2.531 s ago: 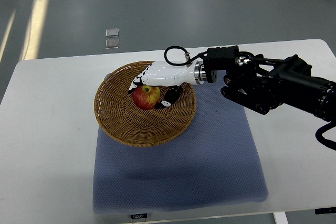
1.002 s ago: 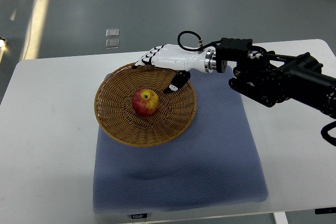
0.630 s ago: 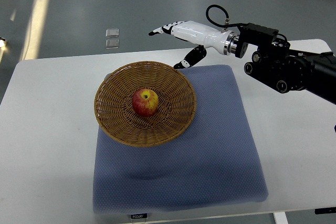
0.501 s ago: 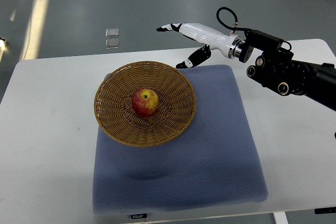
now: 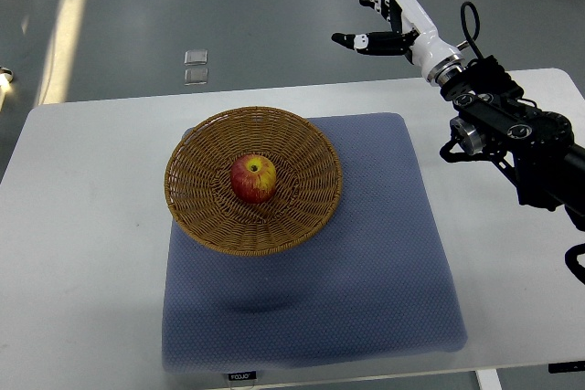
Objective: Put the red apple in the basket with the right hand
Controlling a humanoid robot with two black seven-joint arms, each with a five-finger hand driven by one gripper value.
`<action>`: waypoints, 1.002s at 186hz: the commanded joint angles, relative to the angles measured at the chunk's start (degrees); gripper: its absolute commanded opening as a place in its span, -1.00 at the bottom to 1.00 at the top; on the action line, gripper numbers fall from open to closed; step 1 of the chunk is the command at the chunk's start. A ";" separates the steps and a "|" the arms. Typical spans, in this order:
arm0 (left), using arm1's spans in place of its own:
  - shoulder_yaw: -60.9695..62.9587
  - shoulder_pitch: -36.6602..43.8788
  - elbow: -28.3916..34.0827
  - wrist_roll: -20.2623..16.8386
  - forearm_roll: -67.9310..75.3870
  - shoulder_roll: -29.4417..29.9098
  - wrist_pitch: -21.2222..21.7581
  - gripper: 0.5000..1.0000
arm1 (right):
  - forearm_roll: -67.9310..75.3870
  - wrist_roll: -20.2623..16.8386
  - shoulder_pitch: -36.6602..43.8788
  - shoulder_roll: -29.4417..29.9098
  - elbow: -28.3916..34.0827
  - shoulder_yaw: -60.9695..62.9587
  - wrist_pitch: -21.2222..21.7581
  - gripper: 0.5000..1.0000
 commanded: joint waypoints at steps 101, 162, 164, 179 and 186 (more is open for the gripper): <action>0.00 -0.01 0.00 -0.07 0.01 0.00 0.02 1.00 | 30.65 -7.11 -4.78 1.76 -3.05 0.78 14.33 0.69; 0.00 -0.01 0.00 -0.07 0.01 0.00 0.02 1.00 | 30.65 -7.02 -8.38 2.73 -3.13 8.87 14.77 0.69; 0.00 -0.01 0.00 0.02 0.01 0.00 0.02 1.00 | 30.65 -7.02 -8.38 2.91 -3.13 8.96 14.77 0.69; 0.00 -0.01 0.00 -0.07 0.01 0.00 0.02 1.00 | 30.65 -7.02 -8.38 3.17 -3.13 9.05 14.50 0.69; 0.00 -0.01 0.00 0.02 -0.08 0.00 0.02 1.00 | 30.65 -7.02 -8.38 3.17 -3.13 9.13 14.33 0.69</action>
